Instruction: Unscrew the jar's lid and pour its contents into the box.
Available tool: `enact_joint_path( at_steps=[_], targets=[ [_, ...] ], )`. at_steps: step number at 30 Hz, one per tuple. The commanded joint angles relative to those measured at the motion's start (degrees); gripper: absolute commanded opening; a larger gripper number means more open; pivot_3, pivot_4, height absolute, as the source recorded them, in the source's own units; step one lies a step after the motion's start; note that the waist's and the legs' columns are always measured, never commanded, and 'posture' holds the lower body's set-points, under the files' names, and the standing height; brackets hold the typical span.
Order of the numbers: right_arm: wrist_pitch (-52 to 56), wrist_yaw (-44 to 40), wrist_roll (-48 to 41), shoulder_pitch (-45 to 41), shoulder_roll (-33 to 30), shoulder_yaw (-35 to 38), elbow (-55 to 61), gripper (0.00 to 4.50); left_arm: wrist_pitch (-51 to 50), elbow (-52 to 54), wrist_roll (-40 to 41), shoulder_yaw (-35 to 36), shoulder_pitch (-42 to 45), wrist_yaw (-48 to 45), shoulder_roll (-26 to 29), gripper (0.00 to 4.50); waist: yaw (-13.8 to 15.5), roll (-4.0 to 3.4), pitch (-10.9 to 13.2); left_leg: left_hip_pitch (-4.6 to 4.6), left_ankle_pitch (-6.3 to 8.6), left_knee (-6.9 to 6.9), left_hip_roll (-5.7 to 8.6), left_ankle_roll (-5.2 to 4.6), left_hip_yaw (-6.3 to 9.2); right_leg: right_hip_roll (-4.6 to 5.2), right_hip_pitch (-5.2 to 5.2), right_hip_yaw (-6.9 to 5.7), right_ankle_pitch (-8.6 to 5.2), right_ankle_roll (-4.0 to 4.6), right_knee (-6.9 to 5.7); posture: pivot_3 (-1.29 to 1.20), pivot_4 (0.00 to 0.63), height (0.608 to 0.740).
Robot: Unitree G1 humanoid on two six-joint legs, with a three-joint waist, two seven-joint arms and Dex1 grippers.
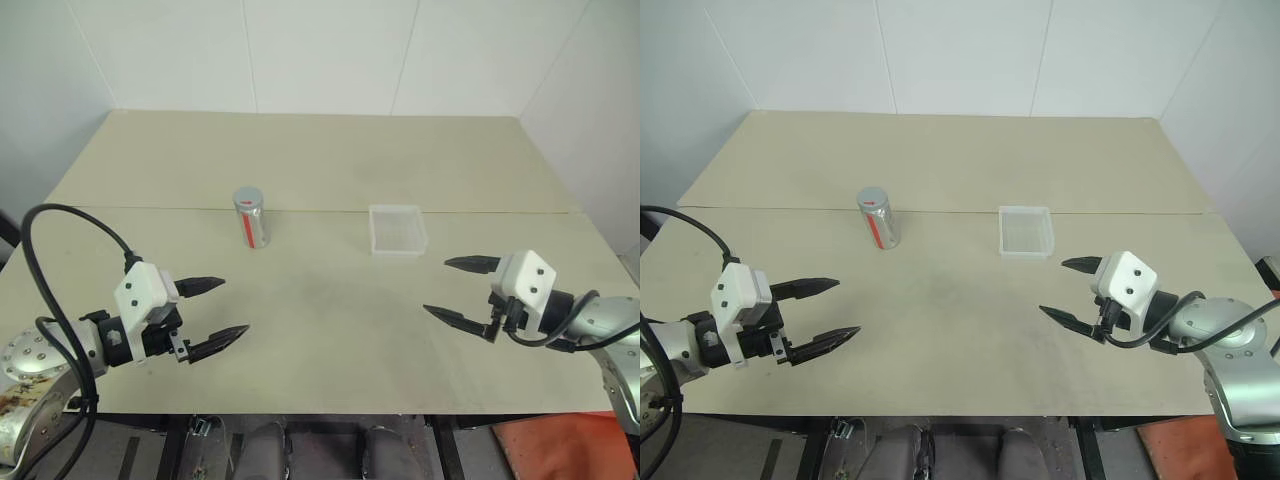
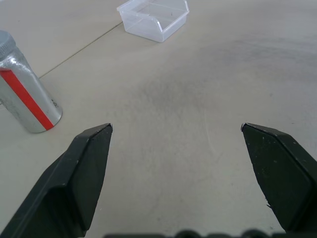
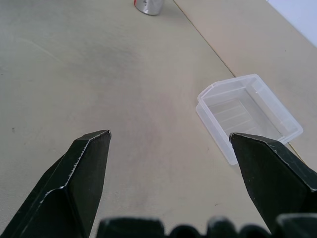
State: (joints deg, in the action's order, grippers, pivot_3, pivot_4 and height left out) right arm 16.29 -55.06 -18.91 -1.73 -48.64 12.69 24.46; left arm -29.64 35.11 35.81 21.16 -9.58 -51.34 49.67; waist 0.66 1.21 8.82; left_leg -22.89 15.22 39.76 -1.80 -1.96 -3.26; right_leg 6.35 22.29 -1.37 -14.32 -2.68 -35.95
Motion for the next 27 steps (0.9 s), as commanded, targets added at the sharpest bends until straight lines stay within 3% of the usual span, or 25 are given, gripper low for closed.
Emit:
enact_joint_path(
  at_steps=[1, 8, 12, 17, 23, 27],
  targets=[
    [-1.7, -0.2, -0.8, 0.0, -0.7, 2.2, 1.0, 4.45, 1.7, 0.4, -1.0, 1.0, -0.3, 0.2, -0.2, 4.50, 0.0, 0.00, 0.0, 0.00, 0.00, 0.00, 0.00, 0.00, -0.01, 0.00, 0.00, 0.00, 0.00, 0.00, 0.00, 0.00, 0.150, 0.740],
    [-1.6, 0.0, -1.2, 0.1, -0.5, 1.9, 1.1, 4.45, 1.7, 1.0, -2.5, -0.5, -0.4, 2.3, -1.9, 4.50, 0.0, 0.00, 0.0, 0.01, 0.00, 0.00, -0.01, -0.01, -0.03, 0.00, 0.01, 0.04, 0.00, 0.00, 0.00, 0.00, 0.150, 0.740],
    [-1.2, 1.2, -0.8, -1.2, 0.5, 0.4, 1.1, 4.45, 5.6, -2.8, -11.0, -4.7, 1.7, 8.2, -5.0, 4.50, 0.0, 0.00, 0.0, 0.03, 0.01, -0.01, 0.01, -0.01, -0.04, 0.00, -0.01, 0.06, 0.00, 0.00, 0.00, 0.00, 0.150, 0.740],
    [-0.4, 3.5, -0.1, -3.7, 3.0, -3.1, 1.7, 4.45, 11.3, -11.4, -22.1, -11.7, 9.6, 22.3, -16.4, 4.50, 0.2, 0.04, 0.0, 0.05, 0.01, 0.00, 0.06, -0.01, -0.05, -0.02, -0.03, 0.09, 0.02, 0.00, -0.02, 0.00, 0.150, 0.740],
    [0.8, 8.6, 2.9, -6.9, 7.0, -8.6, 2.8, 4.45, 15.5, -19.5, -28.9, -16.7, 15.5, 33.3, -28.7, 4.50, 0.1, 0.06, 0.0, -0.04, 0.01, 0.02, 0.07, -0.02, -0.06, -0.01, 0.04, 0.11, 0.04, -0.01, 0.01, 0.00, 0.150, 0.740],
    [1.7, 9.5, 2.3, -7.6, 8.3, -9.5, 3.9, 4.45, 16.9, -22.8, -32.3, -17.4, 16.9, 38.1, -32.6, 4.50, 0.0, 0.06, 0.0, -0.03, 0.01, 0.03, 0.06, -0.02, -0.05, -0.01, 0.06, 0.12, 0.05, -0.01, -0.05, 0.00, 0.150, 0.740]
  ],
)
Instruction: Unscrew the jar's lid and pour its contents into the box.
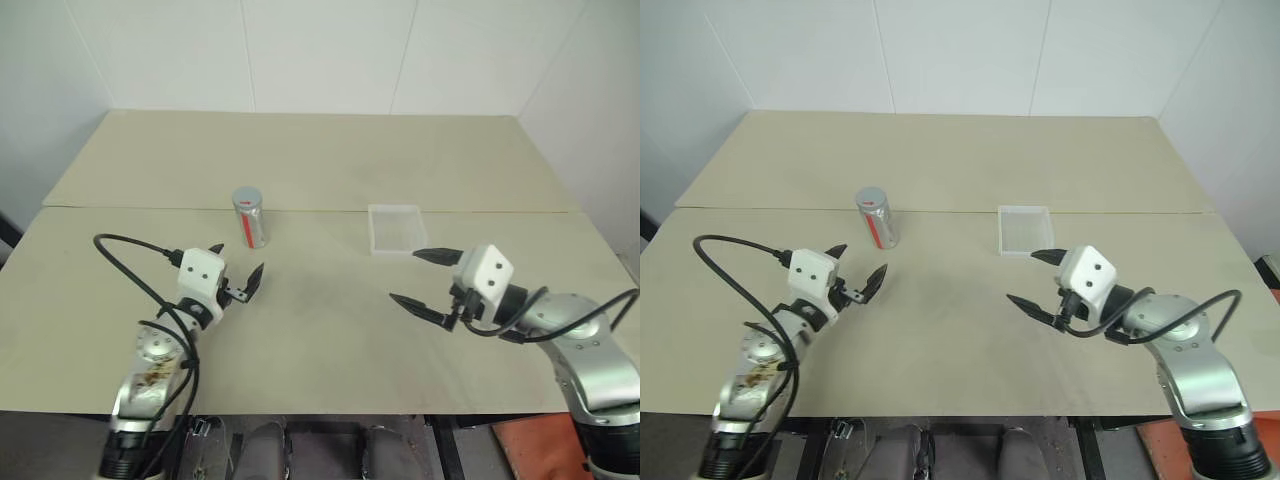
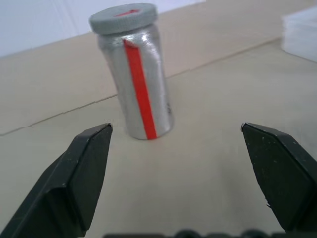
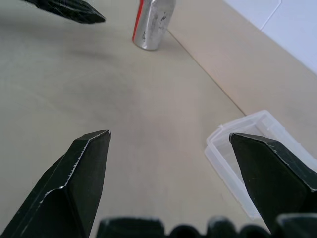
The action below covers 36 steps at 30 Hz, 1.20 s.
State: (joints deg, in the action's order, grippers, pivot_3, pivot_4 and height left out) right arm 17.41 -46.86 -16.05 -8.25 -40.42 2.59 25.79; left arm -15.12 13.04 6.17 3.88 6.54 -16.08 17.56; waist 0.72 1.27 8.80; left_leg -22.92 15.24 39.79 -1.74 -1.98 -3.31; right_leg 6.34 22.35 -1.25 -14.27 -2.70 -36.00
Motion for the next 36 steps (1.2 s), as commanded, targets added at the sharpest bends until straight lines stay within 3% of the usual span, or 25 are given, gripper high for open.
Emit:
enact_joint_path(
  at_steps=[1, 11, 36],
  targets=[
    [0.8, 1.4, -0.5, -1.2, 0.2, 0.5, 2.7, 4.45, 3.3, -1.6, -3.1, -0.4, 1.0, 3.3, -1.1, 4.50, -0.1, 0.00, 0.0, 0.01, 0.00, -0.01, 0.00, 0.00, 0.00, 0.00, 0.00, 0.01, 0.00, 0.00, -0.01, 0.00, 0.150, 0.740],
    [0.1, 1.3, 0.9, -1.2, -0.2, 0.4, 1.8, 4.45, 13.2, -13.8, -6.4, -1.4, 6.8, 8.7, -6.0, 4.50, 0.1, 0.01, 0.0, -0.01, 0.01, 0.01, 0.04, -0.02, 0.00, 0.04, -0.01, -0.02, 0.01, -0.01, 0.01, 0.00, 0.150, 0.740],
    [0.0, 1.3, 1.6, 0.0, -1.2, 0.7, 2.8, 4.45, 23.0, -36.9, -5.6, -0.6, 19.8, 7.1, -6.6, 4.50, 0.0, 0.02, 0.0, -0.04, 0.01, 0.01, 0.04, -0.02, -0.01, 0.02, 0.00, -0.08, 0.02, -0.04, 0.04, 0.00, 0.150, 0.740]
  ],
)
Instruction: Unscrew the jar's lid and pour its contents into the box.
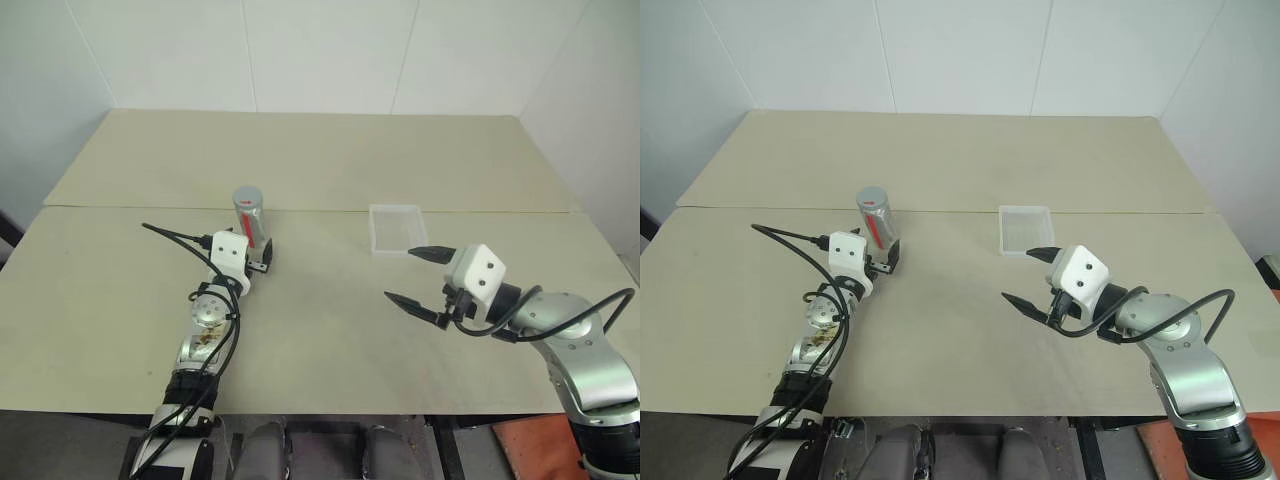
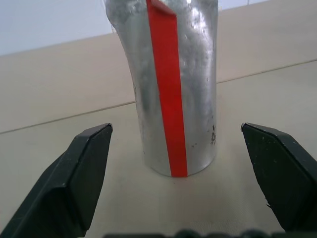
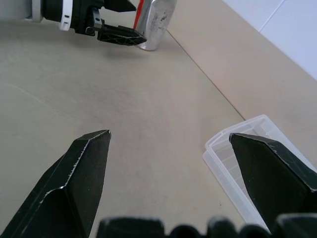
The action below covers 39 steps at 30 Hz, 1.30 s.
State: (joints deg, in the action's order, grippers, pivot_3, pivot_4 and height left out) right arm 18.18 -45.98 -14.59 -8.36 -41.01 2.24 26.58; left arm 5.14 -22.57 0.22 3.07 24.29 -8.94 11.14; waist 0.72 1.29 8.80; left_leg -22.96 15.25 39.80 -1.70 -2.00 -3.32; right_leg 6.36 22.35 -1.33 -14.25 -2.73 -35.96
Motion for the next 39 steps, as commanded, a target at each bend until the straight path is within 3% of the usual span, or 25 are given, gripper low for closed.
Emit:
enact_joint_path(
  at_steps=[1, 15, 31, 34, 36, 39],
  targets=[
    [-0.5, 0.5, 0.2, 0.3, -0.7, 1.1, 2.1, 4.45, 3.2, -2.4, 0.3, 0.3, 2.7, 0.0, -0.3, 4.50, 0.0, 0.00, 0.0, 0.00, 0.00, 0.00, 0.00, 0.00, 0.00, 0.00, 0.00, 0.00, 0.00, 0.00, 0.00, 0.00, 0.150, 0.740],
    [1.6, 1.9, 0.1, 1.9, -1.5, 2.7, 4.2, 4.45, 8.7, -15.2, 0.2, 0.6, 9.9, 0.4, -1.2, 4.50, 0.0, 0.02, 0.0, -0.03, 0.00, 0.01, 0.01, 0.00, -0.01, 0.00, 0.00, -0.04, 0.01, -0.02, 0.02, 0.00, 0.150, 0.740],
    [0.8, 2.0, 1.2, 1.7, -1.4, 2.1, 3.9, 4.45, 11.5, -21.4, 3.0, 3.0, 12.7, 0.4, -2.2, 4.50, 0.0, 0.02, 0.0, -0.05, 0.00, 0.02, 0.01, 0.00, -0.02, 0.00, 0.00, -0.06, 0.02, -0.03, 0.03, 0.00, 0.150, 0.740],
    [0.8, 1.9, 1.2, 1.7, -1.4, 2.2, 4.0, 4.50, 11.9, -21.9, 2.8, 3.0, 12.8, 0.3, -2.2, 3.93, 0.0, 0.02, 0.0, -0.04, 0.00, 0.02, 0.01, 0.00, -0.03, 0.00, 0.00, -0.06, 0.02, -0.03, 0.03, 0.00, 0.150, 0.740],
    [0.8, 1.9, 1.3, 1.7, -1.4, 2.1, 3.9, 4.50, 12.2, -22.2, 2.8, 3.0, 12.9, 0.1, -2.3, 3.20, 0.0, 0.02, 0.0, -0.04, 0.00, 0.02, 0.01, 0.00, -0.03, 0.00, 0.00, -0.06, 0.02, -0.03, 0.02, 0.00, 0.150, 0.740],
    [0.8, 2.0, 1.4, 1.7, -1.4, 2.1, 3.9, 4.50, 12.7, -22.6, 2.7, 3.0, 12.9, 0.2, -2.4, 2.49, 0.0, 0.02, 0.0, -0.04, 0.00, 0.02, 0.01, 0.00, -0.03, 0.00, 0.00, -0.06, 0.02, -0.04, 0.03, 0.00, 0.150, 0.740]
  ],
)
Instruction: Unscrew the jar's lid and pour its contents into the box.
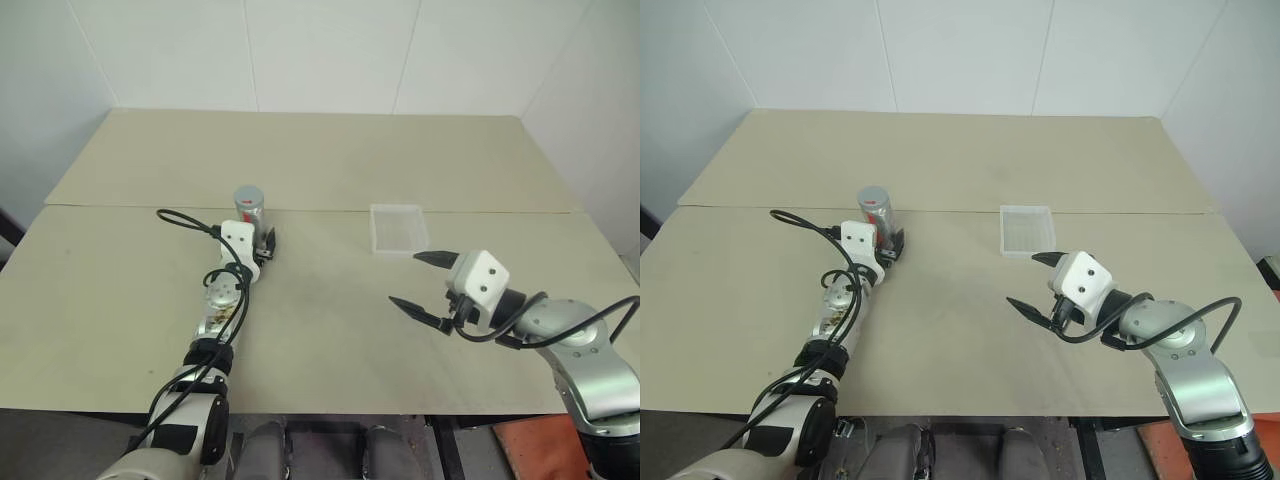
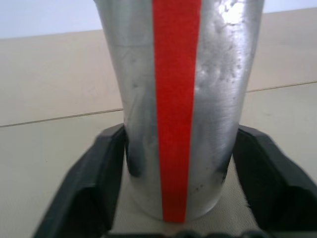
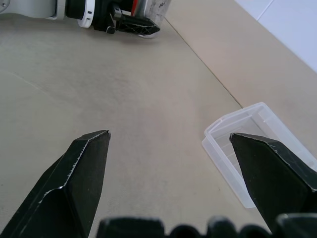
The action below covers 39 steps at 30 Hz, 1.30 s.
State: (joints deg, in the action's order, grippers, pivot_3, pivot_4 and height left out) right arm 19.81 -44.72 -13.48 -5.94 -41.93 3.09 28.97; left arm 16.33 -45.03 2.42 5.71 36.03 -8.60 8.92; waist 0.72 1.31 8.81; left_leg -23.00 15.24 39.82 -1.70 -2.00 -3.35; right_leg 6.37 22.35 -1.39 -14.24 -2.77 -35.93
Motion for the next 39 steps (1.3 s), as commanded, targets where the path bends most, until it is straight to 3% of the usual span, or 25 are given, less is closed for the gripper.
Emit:
enact_joint_path(
  at_steps=[1, 11, 15, 20, 26, 39],
  targets=[
    [-0.8, 0.7, 0.3, -0.8, -0.5, 1.2, 1.5, 4.50, 1.6, -0.2, 0.4, 0.3, 1.1, -0.2, -0.2, 2.49, 0.0, 0.00, 0.0, 0.00, 0.00, 0.00, 0.00, 0.00, 0.00, 0.00, 0.00, 0.00, 0.00, 0.00, 0.00, 0.00, 0.150, 0.740],
    [-0.8, 0.6, 0.6, -1.7, 0.1, 0.8, 1.3, 4.50, 2.3, 2.4, 0.5, -0.3, 0.3, -1.7, 0.0, 2.49, 0.0, 0.00, 0.0, -0.01, 0.00, 0.00, 0.00, 0.00, -0.01, 0.00, 0.00, -0.01, 0.00, 0.00, 0.00, 0.00, 0.150, 0.740],
    [1.5, 1.1, -0.7, -3.2, 0.6, 0.9, 2.3, 4.50, -8.4, 14.1, 6.6, -0.5, -1.3, -8.3, -0.8, 2.49, 0.0, 0.01, 0.0, -0.11, -0.01, 0.02, -0.01, 0.01, 0.00, 0.00, 0.07, -0.03, 0.00, 0.00, -0.02, 0.00, 0.150, 0.740],
    [7.3, 3.7, -6.0, -7.9, 4.5, 1.2, 4.8, 4.50, -19.2, 27.8, 8.0, -6.4, -4.0, -18.2, 2.1, 2.49, -0.1, 0.01, 0.0, -0.15, -0.06, 0.04, -0.02, 0.09, 0.01, -0.02, 0.13, -0.02, 0.00, 0.00, -0.05, 0.00, 0.150, 0.740],
    [17.0, 12.8, -10.0, -15.8, 12.6, -0.4, 6.5, 4.50, -26.0, 37.6, 8.9, -11.6, -6.6, -26.6, 4.2, 2.49, -0.2, -0.01, 0.0, -0.13, -0.06, 0.02, -0.06, 0.09, 0.02, -0.07, 0.17, 0.04, 0.00, 0.00, -0.10, 0.00, 0.150, 0.740],
    [21.4, 24.3, -7.1, -21.1, 21.6, -7.8, 8.3, 4.50, -23.2, 41.1, 8.7, -14.8, -7.1, -29.9, 1.5, 2.49, -0.1, -0.01, 0.0, -0.28, -0.05, 0.03, -0.01, 0.05, 0.01, -0.06, 0.37, 0.12, 0.00, 0.00, -0.15, 0.00, 0.150, 0.740]
  ],
)
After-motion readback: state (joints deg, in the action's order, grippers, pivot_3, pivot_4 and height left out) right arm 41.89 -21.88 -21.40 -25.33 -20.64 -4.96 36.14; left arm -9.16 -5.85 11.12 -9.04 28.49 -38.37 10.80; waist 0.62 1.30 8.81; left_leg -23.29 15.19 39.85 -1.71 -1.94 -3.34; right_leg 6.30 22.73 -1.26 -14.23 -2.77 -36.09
